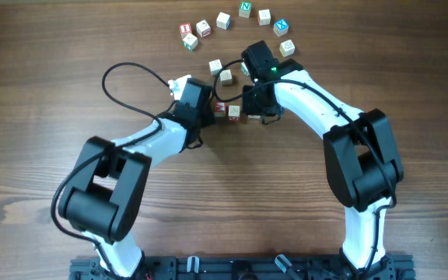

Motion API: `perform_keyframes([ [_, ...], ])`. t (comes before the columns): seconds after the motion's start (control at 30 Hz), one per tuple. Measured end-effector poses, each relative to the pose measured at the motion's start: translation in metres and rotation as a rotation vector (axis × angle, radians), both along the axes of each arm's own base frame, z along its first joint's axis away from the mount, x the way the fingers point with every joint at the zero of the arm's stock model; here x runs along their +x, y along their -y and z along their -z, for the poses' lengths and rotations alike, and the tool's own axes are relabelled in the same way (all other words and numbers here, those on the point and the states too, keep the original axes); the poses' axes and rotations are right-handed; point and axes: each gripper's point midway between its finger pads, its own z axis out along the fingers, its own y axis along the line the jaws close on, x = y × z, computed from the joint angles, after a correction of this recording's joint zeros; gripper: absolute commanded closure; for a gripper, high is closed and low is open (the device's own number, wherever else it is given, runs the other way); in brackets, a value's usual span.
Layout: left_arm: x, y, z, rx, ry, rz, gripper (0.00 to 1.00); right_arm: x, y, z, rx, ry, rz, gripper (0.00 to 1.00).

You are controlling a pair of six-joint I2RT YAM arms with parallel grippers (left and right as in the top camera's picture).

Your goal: Form a horizontal line

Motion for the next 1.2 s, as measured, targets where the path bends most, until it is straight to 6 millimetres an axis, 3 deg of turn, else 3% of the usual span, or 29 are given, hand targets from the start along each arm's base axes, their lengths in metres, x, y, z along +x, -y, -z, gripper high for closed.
perform_keyframes([
  [0.2,0.005,-0.016,0.002,-0.051,-0.023,-0.032,0.96,0.000,0.000,0.000,0.004,-0.003,0.018,0.81],
  [0.43,0.008,-0.026,0.002,-0.224,-0.075,-0.102,0.96,0.000,0.000,0.000,0.004,-0.003,0.021,0.80],
  [0.53,0.006,-0.022,0.002,-0.276,-0.097,-0.095,0.96,0.000,0.000,0.000,0.007,-0.004,0.021,0.65],
  [0.63,0.004,-0.015,0.003,-0.308,-0.113,-0.079,0.96,-0.004,-0.003,0.000,0.024,-0.024,0.023,0.62],
  [0.7,0.006,-0.011,0.003,-0.331,-0.113,-0.066,0.96,-0.007,-0.005,0.000,0.038,-0.037,0.023,0.42],
  [0.8,0.013,-0.006,0.004,-0.376,-0.100,-0.050,0.96,-0.007,-0.007,0.000,0.048,-0.042,0.030,0.21],
  [0.97,0.018,-0.006,0.004,-0.441,-0.106,-0.040,0.96,-0.006,-0.005,-0.004,0.040,-0.028,0.034,0.09],
  [1.0,0.018,-0.007,0.004,-0.448,-0.108,-0.040,0.96,-0.004,-0.004,-0.007,0.041,-0.020,0.037,0.02],
  [1.1,0.019,-0.007,0.004,-0.457,-0.107,-0.037,0.96,0.000,-0.003,-0.031,0.057,0.030,0.044,0.02],
  [1.2,0.021,-0.007,0.004,-0.459,-0.101,-0.036,0.96,0.003,-0.002,-0.052,0.073,0.074,0.044,0.11],
])
